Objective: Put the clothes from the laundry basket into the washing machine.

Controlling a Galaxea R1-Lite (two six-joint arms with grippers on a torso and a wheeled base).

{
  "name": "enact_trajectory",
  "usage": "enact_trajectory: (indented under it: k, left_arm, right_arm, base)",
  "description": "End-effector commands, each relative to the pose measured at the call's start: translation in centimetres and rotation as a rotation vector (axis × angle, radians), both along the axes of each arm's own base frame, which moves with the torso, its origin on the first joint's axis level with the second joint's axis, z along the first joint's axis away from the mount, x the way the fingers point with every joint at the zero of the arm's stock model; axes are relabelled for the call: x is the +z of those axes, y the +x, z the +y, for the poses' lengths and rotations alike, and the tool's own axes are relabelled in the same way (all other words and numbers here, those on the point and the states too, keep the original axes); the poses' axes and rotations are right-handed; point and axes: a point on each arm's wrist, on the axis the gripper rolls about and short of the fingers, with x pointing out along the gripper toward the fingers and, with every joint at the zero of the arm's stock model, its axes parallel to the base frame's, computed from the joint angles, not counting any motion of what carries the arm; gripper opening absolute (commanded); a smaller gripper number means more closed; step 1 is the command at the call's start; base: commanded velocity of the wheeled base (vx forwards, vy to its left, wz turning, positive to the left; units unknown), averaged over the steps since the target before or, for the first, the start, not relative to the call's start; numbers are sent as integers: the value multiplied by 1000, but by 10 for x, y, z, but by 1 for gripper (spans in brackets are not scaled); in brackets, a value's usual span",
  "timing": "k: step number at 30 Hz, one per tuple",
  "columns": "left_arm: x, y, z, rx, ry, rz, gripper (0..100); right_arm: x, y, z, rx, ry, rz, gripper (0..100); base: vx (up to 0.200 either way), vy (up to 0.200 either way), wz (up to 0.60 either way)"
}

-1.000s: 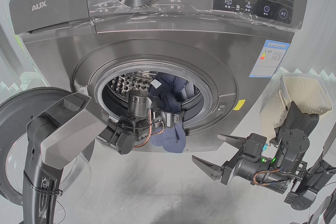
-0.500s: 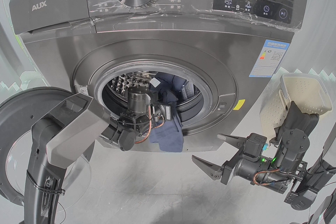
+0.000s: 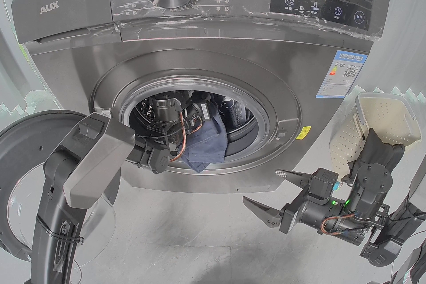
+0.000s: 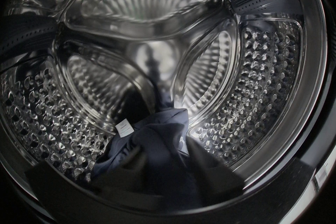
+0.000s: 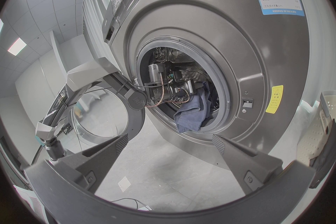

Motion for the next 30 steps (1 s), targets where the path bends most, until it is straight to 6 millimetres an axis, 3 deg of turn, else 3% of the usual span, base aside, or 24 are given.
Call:
enact_trajectory:
  k: [1,6,8,16,20,21,27,30]
  left_arm:
    - [-14,-6,-2,-15,19,50,100]
    - [-15,-28,-4,-80,62,128,100]
    - [-24,-53,-4,-173,108,220,100]
    - [-36,-58,-5,-197,153,239,100]
    - [-52,-54,-3,-189,190,257,100]
    - [-54,-55,-3,-191,199,261,0]
    - [-58,-53,-4,-192,209,271,0]
    - [-50,-47,-7,-183,193,240,0]
  right_arm:
    - [-1,0,0,0,-1,1,100]
    - [0,0,0,0,-1,1,100]
    - [-1,0,0,1,-2,2,100]
    - [-1,0,0,1,-2,2,100]
    - [0,0,0,1,0,0,100]
    - [0,0,0,1,0,0,100]
    - [0,1,1,1,2,-2,100]
    - [0,1,1,1,2,-2,100]
  base:
    - [0,0,0]
    - [0,0,0]
    - [0,0,0]
    - [0,0,0]
    - [0,0,0]
    - [0,0,0]
    - [0,0,0]
    - [0,0,0]
